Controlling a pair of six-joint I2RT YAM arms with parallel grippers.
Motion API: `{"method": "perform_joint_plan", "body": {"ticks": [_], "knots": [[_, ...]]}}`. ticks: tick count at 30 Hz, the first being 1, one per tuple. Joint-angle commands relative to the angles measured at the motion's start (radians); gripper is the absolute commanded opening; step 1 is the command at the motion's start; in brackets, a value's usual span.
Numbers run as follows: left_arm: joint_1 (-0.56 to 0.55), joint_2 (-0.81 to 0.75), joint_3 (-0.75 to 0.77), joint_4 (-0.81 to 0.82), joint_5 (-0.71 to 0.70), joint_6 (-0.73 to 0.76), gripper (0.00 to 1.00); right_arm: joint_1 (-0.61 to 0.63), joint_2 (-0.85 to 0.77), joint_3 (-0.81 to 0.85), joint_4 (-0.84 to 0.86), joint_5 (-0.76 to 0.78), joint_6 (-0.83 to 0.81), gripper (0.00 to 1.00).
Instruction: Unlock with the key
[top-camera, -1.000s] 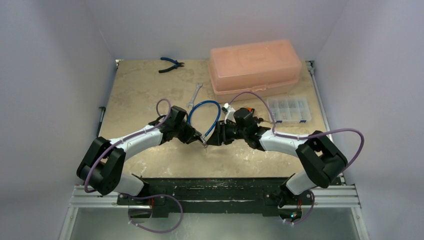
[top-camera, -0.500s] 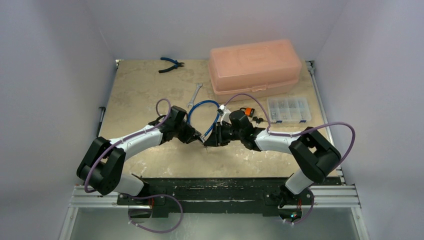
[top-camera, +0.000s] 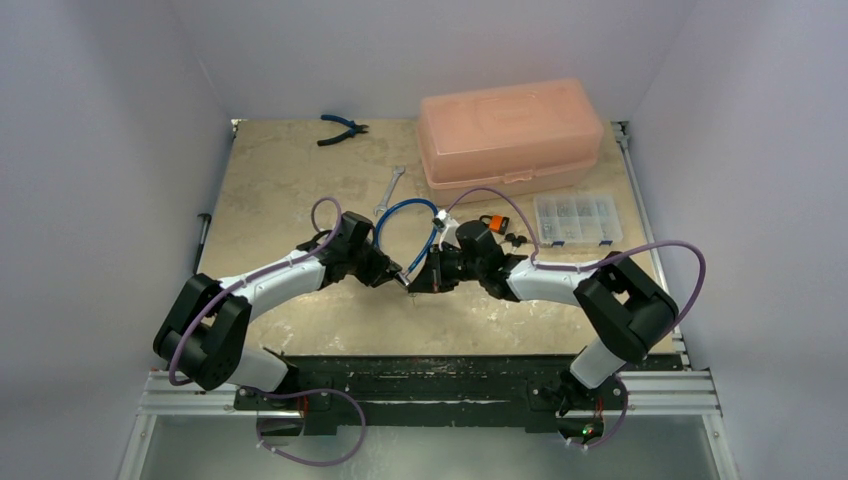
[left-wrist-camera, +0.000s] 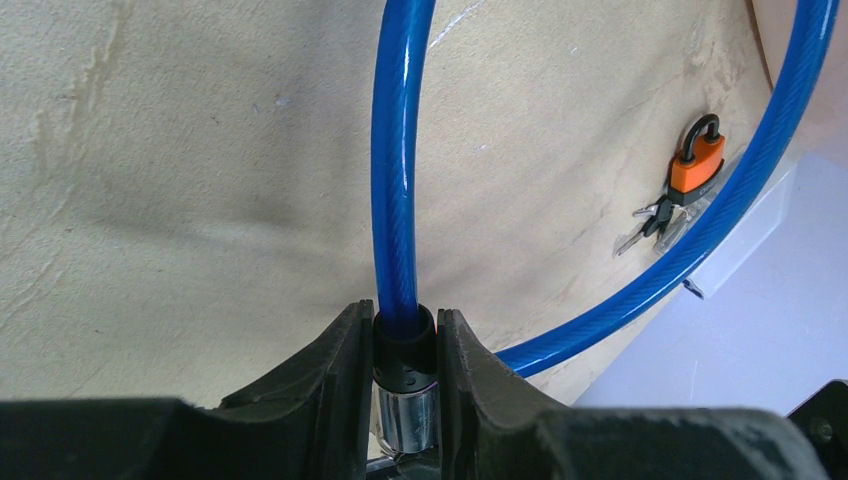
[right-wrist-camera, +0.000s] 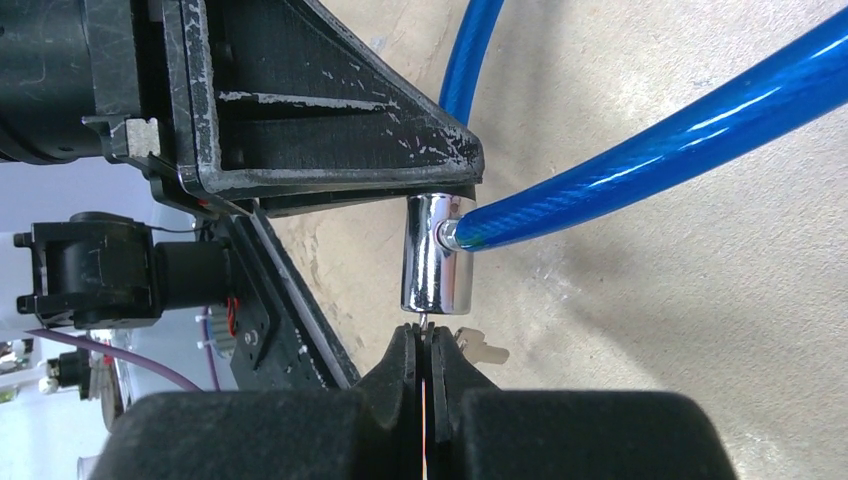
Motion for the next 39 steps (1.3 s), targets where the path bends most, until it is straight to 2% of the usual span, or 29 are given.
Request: {"method": "perform_joint_plan", "body": {"ticks": [1, 12, 27, 29, 34, 39], "knots": [[0.0, -0.027, 0.023, 0.056, 0.021, -0.002, 0.0, 0.008, 0.004, 0.069, -0.066, 0.061, -0.08, 0.0], [-0.001, -0.026, 0.019, 0.045, 0.022, -0.001, 0.0, 0.041, -0.005, 0.186, -0.265, 0.231, -0.194, 0.0], [-0.001, -0.041, 0.04, -0.009, 0.016, 0.001, 0.0, 0.187, 0.002, 0.327, -0.474, 0.612, -0.274, 0.0], [0.0, -0.051, 0.036, -0.004, 0.018, 0.0, 0.0, 0.188, -0.005, 0.319, -0.464, 0.607, -0.267, 0.0], [0.001, -0.096, -0.016, 0.085, 0.034, -0.028, 0.0, 0.181, -0.043, 0.246, -0.347, 0.468, -0.17, 0.0], [-0.001, -0.145, -0.062, 0.15, 0.044, -0.053, 0.0, 0.16, -0.058, 0.178, -0.173, 0.336, -0.045, 0.0]]}}
